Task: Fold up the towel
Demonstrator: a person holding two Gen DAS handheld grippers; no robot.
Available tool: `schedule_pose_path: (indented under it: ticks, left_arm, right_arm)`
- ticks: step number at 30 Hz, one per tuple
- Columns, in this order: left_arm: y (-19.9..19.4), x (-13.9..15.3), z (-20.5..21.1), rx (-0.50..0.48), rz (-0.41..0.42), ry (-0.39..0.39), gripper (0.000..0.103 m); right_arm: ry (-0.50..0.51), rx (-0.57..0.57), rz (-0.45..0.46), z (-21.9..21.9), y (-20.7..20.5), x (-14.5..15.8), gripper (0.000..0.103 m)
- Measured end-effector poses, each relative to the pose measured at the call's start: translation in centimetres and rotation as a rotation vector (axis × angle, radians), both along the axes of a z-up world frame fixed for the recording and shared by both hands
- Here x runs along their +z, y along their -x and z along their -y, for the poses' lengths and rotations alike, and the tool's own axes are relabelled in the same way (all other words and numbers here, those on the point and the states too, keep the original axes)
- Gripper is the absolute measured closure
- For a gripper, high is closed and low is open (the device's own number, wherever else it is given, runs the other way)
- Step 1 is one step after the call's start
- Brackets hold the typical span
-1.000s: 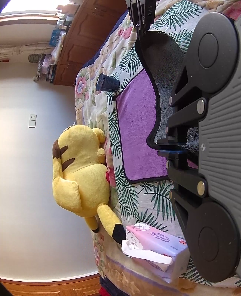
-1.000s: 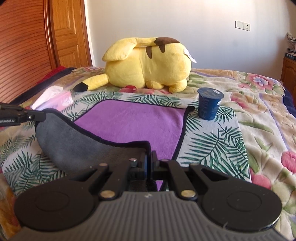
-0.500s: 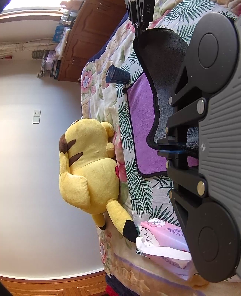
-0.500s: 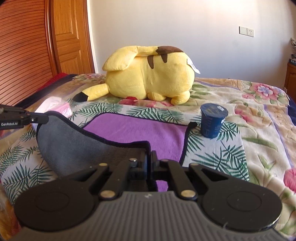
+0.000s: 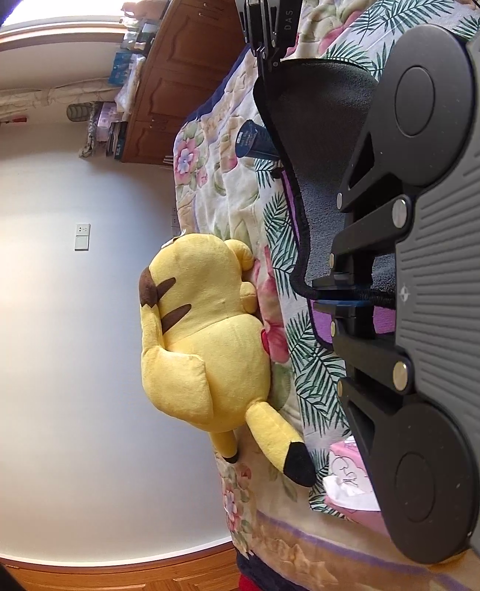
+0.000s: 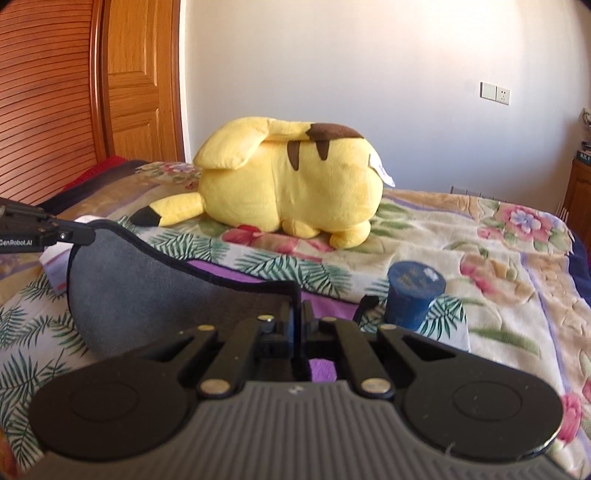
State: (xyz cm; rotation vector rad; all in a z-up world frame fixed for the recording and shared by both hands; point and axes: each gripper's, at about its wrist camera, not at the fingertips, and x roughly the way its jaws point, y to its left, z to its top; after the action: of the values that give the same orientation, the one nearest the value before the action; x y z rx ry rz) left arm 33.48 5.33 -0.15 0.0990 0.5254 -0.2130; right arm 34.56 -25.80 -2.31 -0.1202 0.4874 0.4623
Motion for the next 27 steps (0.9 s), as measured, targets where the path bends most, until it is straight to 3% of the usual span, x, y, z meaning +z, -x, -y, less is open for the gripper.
schedule_pose_path:
  ticks: [11,27]
  left_arm:
    - [-1.5,1.9,0.3,0.003,0.048,-0.041,0.103]
    - [-5.5,-0.1,-0.5,0.050,0.058,-0.054,0.103]
  right_arm:
    - [0.036,-0.023,0.069,-0.8,-2.0,1.3,0.099]
    - [0.064,-0.075,0.104,-1.5,-5.3,-0.4,0.099]
